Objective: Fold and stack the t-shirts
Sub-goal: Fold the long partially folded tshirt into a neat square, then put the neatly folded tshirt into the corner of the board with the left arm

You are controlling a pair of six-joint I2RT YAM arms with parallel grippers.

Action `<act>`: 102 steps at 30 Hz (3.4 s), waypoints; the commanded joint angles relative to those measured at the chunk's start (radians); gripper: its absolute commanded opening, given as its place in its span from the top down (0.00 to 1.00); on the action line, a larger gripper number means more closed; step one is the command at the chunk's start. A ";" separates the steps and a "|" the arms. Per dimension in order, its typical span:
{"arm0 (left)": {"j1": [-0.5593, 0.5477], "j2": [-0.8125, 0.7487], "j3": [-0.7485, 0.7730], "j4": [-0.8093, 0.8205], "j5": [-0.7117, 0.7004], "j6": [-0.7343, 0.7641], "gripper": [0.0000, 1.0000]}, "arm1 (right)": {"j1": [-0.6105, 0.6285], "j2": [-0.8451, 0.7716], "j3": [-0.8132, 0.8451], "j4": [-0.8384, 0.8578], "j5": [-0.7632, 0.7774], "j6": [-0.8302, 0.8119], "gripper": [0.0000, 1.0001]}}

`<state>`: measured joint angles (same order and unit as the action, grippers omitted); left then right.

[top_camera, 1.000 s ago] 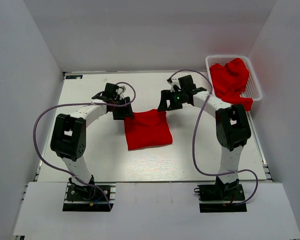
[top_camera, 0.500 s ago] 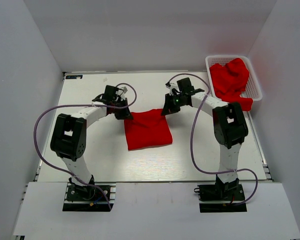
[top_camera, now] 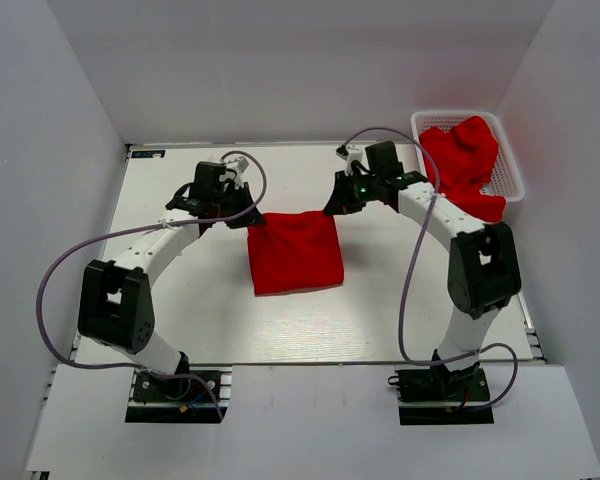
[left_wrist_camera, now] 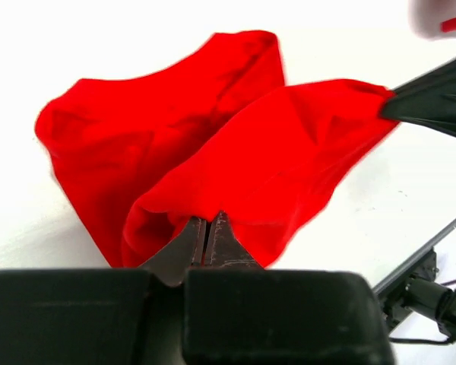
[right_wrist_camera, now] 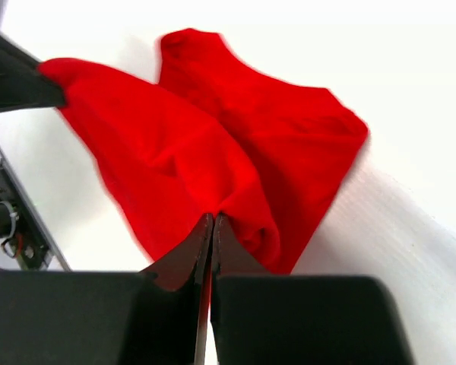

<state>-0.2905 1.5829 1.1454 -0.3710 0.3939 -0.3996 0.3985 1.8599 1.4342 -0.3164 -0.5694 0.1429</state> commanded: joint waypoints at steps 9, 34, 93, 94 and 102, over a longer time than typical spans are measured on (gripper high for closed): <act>0.005 -0.123 -0.023 -0.031 -0.116 -0.002 1.00 | -0.006 -0.065 -0.002 0.069 -0.006 -0.022 1.00; 0.090 0.215 0.247 0.015 -0.385 0.030 0.00 | -0.046 0.323 0.465 0.060 0.002 -0.037 0.10; 0.247 0.652 0.761 -0.171 -0.816 0.378 1.00 | -0.162 -0.217 -0.166 0.066 0.301 0.058 0.10; 0.258 0.670 0.787 -0.157 -0.788 0.404 1.00 | -0.165 -0.202 -0.153 0.062 0.304 0.057 0.10; 0.362 0.882 1.094 -0.057 -0.682 0.642 1.00 | -0.181 -0.061 -0.009 -0.019 0.296 0.072 0.10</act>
<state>0.0574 2.4458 2.1399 -0.4671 -0.3187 0.1417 0.2260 1.7630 1.3613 -0.2897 -0.2771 0.2035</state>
